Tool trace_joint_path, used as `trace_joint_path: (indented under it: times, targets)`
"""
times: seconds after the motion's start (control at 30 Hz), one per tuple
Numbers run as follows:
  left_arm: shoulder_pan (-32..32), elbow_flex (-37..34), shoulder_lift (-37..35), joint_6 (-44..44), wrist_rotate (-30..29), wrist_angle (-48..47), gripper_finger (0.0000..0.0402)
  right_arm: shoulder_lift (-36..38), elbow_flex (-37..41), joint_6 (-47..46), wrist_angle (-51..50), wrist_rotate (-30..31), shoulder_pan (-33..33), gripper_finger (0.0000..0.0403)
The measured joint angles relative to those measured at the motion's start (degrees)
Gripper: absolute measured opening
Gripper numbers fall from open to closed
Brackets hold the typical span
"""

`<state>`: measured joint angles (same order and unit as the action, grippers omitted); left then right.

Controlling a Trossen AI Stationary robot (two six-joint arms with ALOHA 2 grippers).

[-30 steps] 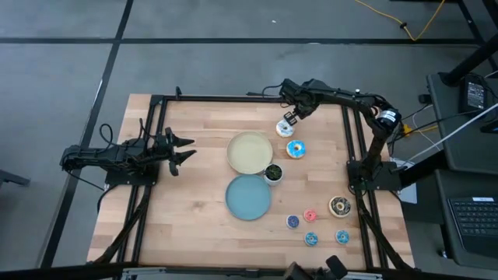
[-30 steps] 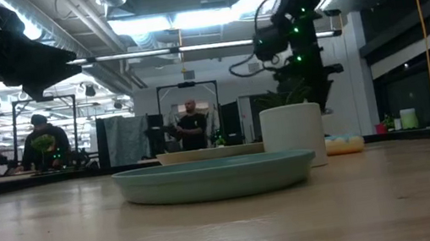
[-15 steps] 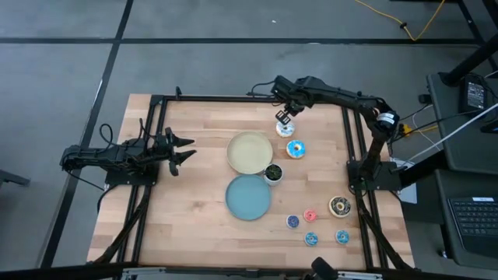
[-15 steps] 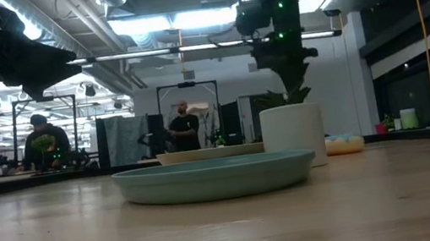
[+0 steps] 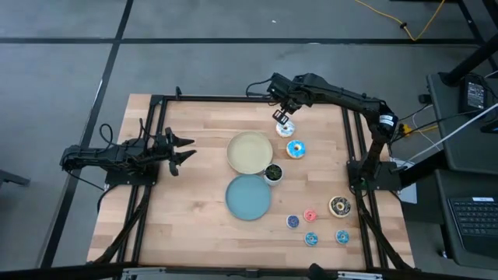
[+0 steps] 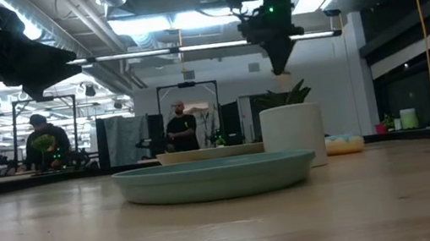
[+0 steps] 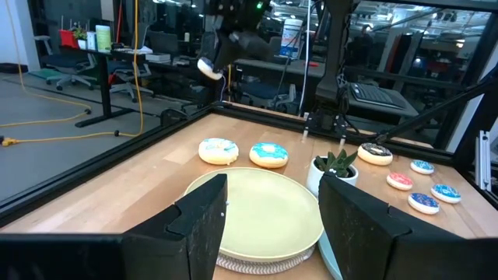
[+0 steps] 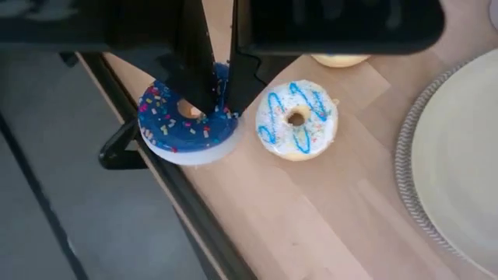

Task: Pick & Place donuts
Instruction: Put the small dark blue donut on the blue plate

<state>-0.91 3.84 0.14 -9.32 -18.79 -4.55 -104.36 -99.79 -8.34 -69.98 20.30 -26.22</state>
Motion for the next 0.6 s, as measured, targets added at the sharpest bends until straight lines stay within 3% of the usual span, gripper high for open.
trace_joint_path:
  times: [0.6]
  targets:
    - [0.0, 0.0, -0.02, 0.0, 0.0, 0.02, 0.0196, 0.0, -14.8, -8.18, -15.69, 1.07, 3.13, 0.0035]
